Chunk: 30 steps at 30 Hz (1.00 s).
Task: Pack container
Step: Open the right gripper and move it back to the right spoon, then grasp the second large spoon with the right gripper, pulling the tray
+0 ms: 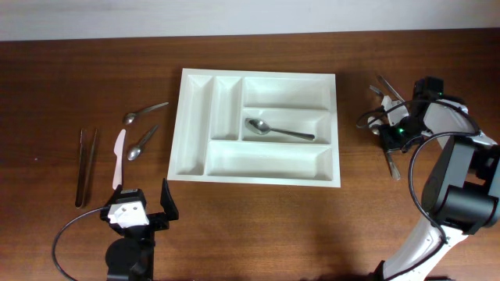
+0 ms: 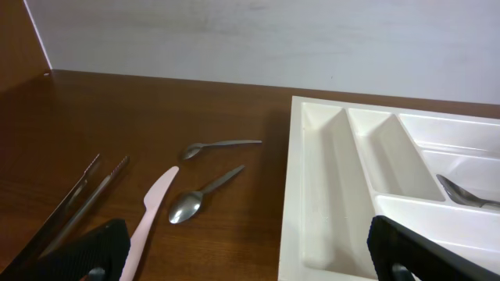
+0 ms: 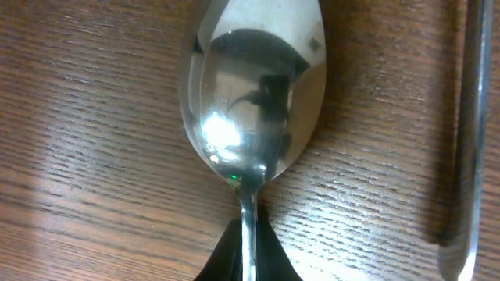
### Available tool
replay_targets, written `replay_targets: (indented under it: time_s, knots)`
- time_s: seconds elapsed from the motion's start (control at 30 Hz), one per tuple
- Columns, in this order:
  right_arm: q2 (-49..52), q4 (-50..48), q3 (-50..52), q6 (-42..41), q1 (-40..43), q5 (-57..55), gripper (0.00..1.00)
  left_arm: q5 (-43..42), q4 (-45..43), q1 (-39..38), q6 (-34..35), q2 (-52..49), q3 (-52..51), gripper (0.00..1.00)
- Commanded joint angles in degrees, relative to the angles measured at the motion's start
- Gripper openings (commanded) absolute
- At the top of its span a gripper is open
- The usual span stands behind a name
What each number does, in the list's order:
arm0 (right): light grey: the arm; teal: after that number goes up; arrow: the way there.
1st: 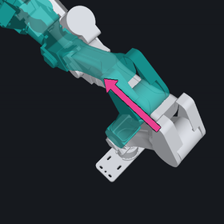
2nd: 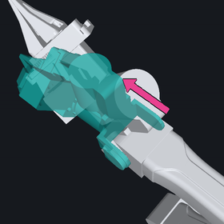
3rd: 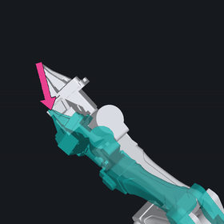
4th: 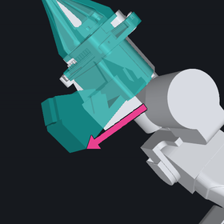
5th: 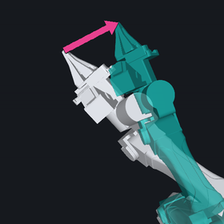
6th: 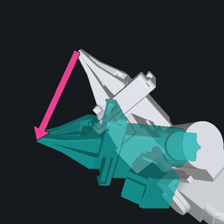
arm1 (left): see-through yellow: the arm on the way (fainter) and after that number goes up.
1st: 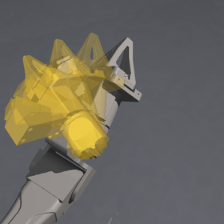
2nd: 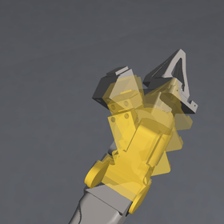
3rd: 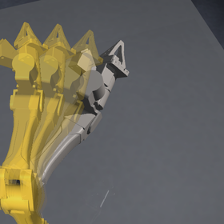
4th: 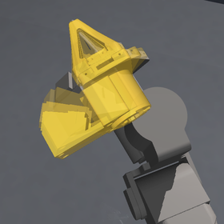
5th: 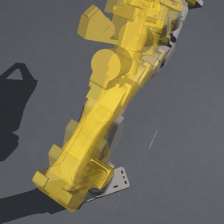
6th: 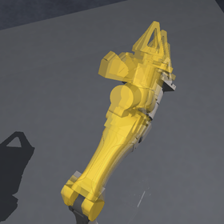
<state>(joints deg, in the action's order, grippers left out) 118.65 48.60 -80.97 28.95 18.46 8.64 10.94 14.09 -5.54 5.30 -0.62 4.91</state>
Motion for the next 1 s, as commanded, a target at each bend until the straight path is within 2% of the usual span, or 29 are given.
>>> replay_targets:
  time_s: [0.0,0.17,0.3,0.4,0.47,0.67,0.83,0.87,0.9,0.93,0.97]
  knots:
    - [1.8,2.3,-2.8,-1.5,-0.2,1.5,0.04,-0.6,-0.2,0.3,-1.1,0.3,-0.4,0.99]
    - [0.2,8.3,-13.4,-1.6,-2.9,4.8,0.04,-0.6,-0.2,0.3,-1.1,0.3,-0.4,0.99]
    - [0.1,15.8,-25.7,-1.6,-6.8,4.9,0.04,-0.6,-0.2,0.3,-1.1,0.3,-0.4,0.99]
    - [0.1,23.0,-36.9,4.7,-13.9,7.7,0.04,-0.6,-0.2,0.3,-1.1,0.3,-0.4,0.99]
    - [0.1,25.0,-40.2,7.7,-18.0,7.0,0.04,-0.6,-0.2,0.3,-1.1,0.3,-0.4,0.99]
    - [0.1,26.1,-41.8,7.9,-25.0,4.9,0.04,-0.6,-0.2,0.3,-1.1,0.3,-0.4,0.99]
    - [0.0,26.3,-41.8,5.6,-25.1,-0.4,0.04,-0.6,-0.2,0.3,-1.1,0.3,-0.4,0.99]
    - [0.0,26.5,-41.8,4.6,-24.7,-1.9,0.07,-0.6,-0.2,0.3,-1.1,0.3,-0.4,0.99]
    - [0.0,27.1,-41.8,4.6,-24.3,-2.6,0.15,-0.6,-0.2,0.3,-1.1,0.3,-0.4,0.99]
    - [0.0,27.6,-41.9,4.6,-23.8,-3.1,0.31,-0.6,-0.2,0.3,-1.1,0.3,-0.4,0.99]
    - [0.0,28.3,-41.9,4.6,-23.2,-3.2,0.37,-0.6,-0.2,0.3,-1.1,0.3,-0.4,0.99]
